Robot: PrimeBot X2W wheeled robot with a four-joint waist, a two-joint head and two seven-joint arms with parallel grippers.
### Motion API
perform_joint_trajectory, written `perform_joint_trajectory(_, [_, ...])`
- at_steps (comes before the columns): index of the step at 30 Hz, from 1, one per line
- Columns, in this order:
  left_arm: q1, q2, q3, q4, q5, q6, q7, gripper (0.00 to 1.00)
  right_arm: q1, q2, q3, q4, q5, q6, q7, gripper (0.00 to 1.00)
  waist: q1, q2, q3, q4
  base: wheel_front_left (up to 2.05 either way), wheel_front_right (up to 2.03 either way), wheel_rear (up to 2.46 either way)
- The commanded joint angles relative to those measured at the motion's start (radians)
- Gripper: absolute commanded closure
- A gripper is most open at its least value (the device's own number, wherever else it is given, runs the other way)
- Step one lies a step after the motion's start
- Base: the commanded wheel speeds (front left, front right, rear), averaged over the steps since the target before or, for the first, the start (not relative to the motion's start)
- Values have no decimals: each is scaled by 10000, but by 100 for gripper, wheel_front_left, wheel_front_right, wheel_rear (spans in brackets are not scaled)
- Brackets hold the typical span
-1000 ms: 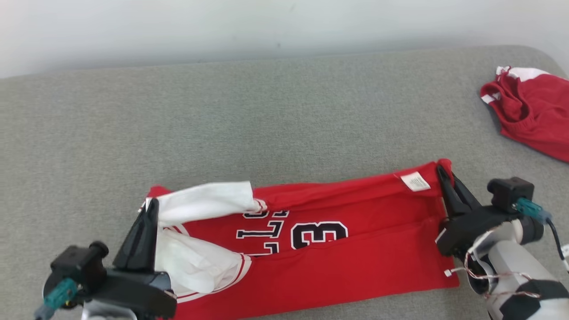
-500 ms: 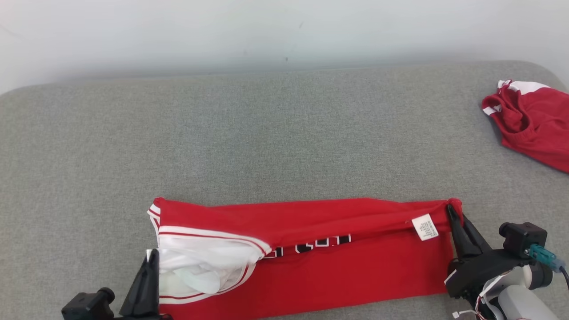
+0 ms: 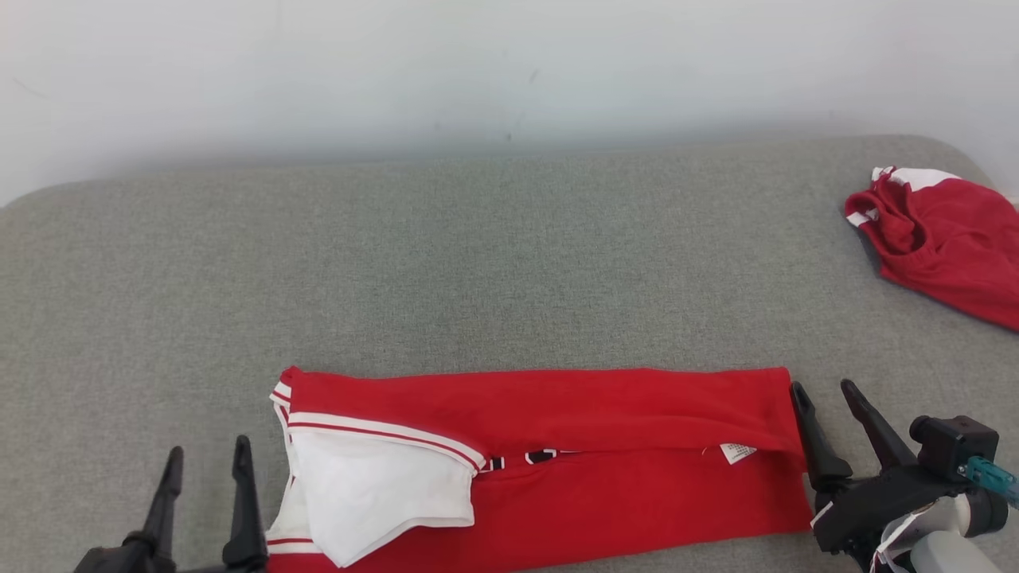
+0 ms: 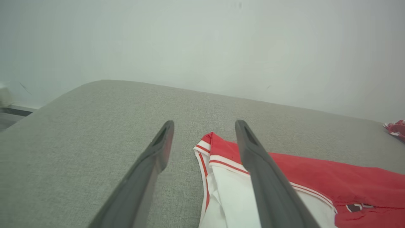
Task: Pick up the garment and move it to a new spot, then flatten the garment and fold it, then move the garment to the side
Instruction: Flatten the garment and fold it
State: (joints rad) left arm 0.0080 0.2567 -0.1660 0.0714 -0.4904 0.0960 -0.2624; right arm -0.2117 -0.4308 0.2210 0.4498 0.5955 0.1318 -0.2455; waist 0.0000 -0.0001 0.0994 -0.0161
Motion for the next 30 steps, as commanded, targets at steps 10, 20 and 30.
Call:
perform_joint_trajectory(10, [801,-761,1619,-331,2142,-266,-29,0,-200,545,-295,1579,-551,-29,934,0,0,1,-634,351,0,0,0])
perform_joint_trajectory(20, [1187,-1239,2258,-169,3084,-653,-29,0,-717,967,-305,3547,-698,-29,1183,0,0,1,-855,625,0,0,0])
perform_joint_trajectory(30, [1337,-1588,2669,5,3654,-980,-29,0,-1124,1181,341,4360,-82,-29,926,100,0,1,-968,737,0,0,0])
